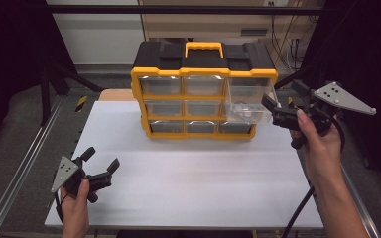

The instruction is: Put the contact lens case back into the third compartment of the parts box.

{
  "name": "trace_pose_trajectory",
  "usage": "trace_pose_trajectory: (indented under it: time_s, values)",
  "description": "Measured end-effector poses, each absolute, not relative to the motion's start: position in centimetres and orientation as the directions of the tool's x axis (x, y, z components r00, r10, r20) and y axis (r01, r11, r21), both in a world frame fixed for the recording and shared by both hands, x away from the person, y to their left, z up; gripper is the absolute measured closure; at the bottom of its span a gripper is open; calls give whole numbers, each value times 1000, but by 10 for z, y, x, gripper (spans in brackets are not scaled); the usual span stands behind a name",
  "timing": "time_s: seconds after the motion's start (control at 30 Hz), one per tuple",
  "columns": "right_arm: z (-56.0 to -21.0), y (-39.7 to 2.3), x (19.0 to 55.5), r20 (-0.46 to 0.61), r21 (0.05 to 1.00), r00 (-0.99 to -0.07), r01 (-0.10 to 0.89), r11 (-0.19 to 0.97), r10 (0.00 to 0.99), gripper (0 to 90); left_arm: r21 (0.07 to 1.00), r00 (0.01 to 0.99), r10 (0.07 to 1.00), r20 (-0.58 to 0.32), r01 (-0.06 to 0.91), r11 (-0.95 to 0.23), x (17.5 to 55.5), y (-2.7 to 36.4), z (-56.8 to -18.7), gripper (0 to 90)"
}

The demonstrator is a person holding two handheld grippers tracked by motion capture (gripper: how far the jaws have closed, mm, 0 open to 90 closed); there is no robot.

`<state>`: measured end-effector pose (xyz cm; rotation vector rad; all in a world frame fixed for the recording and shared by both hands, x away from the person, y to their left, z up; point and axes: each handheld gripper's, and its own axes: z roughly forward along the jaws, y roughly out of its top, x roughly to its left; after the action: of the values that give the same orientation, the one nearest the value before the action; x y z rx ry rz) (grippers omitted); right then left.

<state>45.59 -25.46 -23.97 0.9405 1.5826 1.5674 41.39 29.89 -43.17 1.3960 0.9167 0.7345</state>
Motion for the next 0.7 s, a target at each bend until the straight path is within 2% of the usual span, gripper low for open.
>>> trace_pose_trajectory:
  time_s: [0.7]
  values:
    - [-295,-271,435,34,997,-499,74,3,866,36,994,495,863,-100,95,61,414,298,-432,5]
